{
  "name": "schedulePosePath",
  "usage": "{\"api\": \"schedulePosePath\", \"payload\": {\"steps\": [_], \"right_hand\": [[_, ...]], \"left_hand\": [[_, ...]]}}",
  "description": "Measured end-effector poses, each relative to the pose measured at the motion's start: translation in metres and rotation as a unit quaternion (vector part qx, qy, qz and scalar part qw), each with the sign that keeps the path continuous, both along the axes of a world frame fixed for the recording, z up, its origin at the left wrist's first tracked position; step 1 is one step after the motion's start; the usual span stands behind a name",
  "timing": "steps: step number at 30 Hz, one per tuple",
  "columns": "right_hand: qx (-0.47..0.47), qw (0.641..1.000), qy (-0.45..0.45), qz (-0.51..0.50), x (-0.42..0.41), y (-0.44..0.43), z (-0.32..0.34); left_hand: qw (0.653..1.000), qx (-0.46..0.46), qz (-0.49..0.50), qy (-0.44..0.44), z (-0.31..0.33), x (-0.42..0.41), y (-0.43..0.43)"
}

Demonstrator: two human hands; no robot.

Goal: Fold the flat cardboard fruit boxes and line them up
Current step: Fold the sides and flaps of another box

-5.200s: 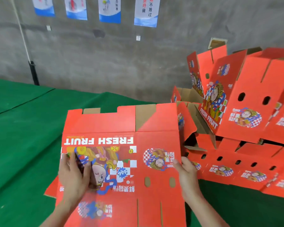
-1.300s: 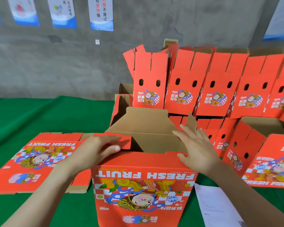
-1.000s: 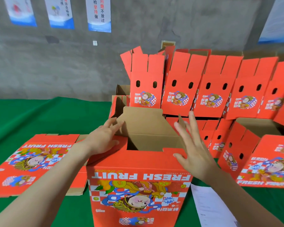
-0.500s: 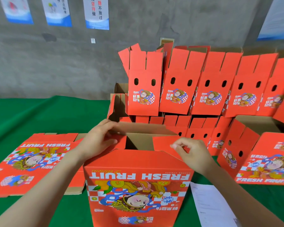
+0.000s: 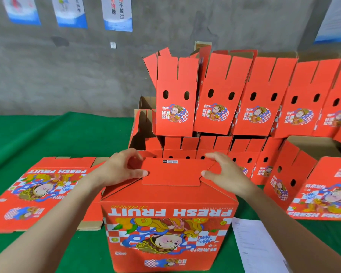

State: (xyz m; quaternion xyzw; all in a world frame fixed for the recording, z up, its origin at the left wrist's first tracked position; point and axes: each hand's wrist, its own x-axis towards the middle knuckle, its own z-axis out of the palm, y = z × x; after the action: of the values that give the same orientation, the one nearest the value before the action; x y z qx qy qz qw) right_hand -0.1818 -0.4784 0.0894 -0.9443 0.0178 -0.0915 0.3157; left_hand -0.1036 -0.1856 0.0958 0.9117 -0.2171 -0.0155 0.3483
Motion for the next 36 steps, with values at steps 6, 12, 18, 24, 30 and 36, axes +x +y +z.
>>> {"api": "schedulePosePath", "payload": {"steps": [6,12,18,24,30,36], "right_hand": [[-0.025,0.995,0.09,-0.024,0.016,0.006,0.006],[-0.073,0.994,0.072,-0.046,0.015,0.01,-0.001],[-0.129,0.988,0.066,-0.052,0.013,0.016,-0.002],[-0.175,0.981,0.071,-0.055,0.012,0.02,-0.002],[-0.154,0.985,0.074,-0.035,0.011,0.016,-0.006],[-0.078,0.995,0.052,-0.022,0.011,0.01,-0.009]], "left_hand": [[0.992,0.128,0.009,-0.007,0.007,0.005,-0.008],[0.985,0.164,0.011,-0.05,0.005,0.001,-0.014],[0.983,0.173,0.029,-0.06,0.002,0.0,-0.015],[0.977,0.196,0.056,-0.064,-0.002,0.001,-0.018],[0.985,0.159,0.041,-0.051,0.001,0.0,-0.015],[0.999,0.031,0.011,-0.017,0.001,-0.002,-0.007]]}}
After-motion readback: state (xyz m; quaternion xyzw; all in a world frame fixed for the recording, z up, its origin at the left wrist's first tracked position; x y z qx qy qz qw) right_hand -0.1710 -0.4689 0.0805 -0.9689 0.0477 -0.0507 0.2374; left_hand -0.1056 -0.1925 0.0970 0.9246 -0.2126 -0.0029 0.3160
